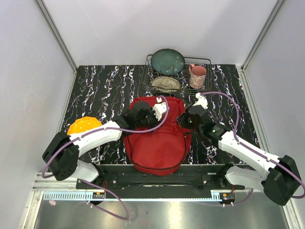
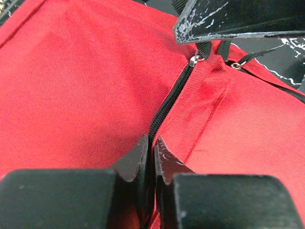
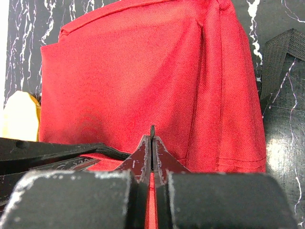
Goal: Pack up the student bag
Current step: Zip the student bag at the center of the board.
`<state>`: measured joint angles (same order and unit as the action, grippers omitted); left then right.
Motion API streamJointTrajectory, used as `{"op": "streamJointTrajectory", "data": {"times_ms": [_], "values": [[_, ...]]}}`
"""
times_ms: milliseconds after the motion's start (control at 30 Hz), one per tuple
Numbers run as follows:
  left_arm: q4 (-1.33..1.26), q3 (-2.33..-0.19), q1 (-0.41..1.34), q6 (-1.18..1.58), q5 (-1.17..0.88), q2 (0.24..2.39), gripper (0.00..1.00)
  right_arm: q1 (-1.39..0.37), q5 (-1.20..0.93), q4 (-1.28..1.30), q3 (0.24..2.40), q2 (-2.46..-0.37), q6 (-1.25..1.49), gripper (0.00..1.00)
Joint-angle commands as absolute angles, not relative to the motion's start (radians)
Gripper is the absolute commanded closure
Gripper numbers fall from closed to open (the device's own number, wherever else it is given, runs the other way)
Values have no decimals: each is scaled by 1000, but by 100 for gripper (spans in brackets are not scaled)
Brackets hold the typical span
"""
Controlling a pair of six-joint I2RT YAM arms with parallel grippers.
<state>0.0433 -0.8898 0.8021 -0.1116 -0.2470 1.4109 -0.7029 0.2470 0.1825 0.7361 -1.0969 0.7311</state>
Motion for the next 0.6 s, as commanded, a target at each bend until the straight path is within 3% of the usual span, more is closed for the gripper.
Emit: {"op": "streamJointTrajectory", "data": {"times_ms": [0, 233, 567], "values": [[64, -946, 808, -89, -187, 1416, 100, -699, 298, 178, 762, -1089, 730, 100], [68, -853, 805, -3, -104, 1329, 100, -673, 384, 166, 677, -1172, 775, 100], [32, -787, 765, 75, -123, 1289, 100, -606, 362, 147, 604, -1112, 809, 100]]}}
